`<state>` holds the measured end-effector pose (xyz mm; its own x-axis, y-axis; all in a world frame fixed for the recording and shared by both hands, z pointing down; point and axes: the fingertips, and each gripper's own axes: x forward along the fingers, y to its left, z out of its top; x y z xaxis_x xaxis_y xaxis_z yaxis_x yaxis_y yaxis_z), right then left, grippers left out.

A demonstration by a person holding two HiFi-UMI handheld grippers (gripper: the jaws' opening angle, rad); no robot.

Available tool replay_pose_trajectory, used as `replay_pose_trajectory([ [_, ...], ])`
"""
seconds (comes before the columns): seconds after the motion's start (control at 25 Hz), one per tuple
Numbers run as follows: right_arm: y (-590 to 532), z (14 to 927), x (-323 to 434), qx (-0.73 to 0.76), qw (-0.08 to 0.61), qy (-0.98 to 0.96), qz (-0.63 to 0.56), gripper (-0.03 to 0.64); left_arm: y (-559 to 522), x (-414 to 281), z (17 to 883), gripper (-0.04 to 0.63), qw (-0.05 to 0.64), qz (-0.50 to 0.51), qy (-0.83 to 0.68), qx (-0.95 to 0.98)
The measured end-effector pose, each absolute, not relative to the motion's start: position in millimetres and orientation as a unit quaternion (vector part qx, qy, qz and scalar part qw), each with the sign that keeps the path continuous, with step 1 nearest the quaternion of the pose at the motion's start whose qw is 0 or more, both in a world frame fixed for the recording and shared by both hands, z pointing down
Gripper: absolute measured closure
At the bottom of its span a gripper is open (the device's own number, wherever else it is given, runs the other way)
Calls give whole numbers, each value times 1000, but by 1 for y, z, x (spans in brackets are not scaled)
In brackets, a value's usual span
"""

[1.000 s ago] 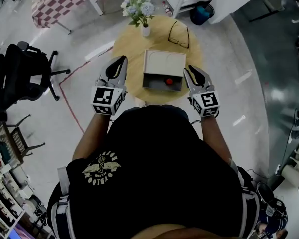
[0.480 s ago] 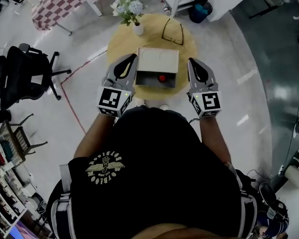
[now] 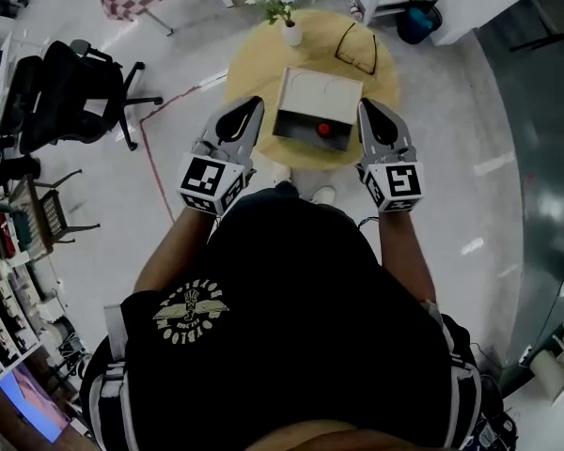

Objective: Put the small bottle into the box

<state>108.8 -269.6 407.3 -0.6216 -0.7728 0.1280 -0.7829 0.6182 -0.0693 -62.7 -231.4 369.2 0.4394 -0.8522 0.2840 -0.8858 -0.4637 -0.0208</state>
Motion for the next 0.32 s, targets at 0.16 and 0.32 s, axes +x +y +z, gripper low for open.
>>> replay_pose_trajectory([
  [0.16, -266, 414, 101, 415, 42, -906, 68, 611, -216, -70, 365, 595, 63, 133, -536, 832],
  [0.32, -265, 415, 97, 404, 45, -911, 68, 611, -208, -73, 366, 595, 62, 134, -548, 823],
])
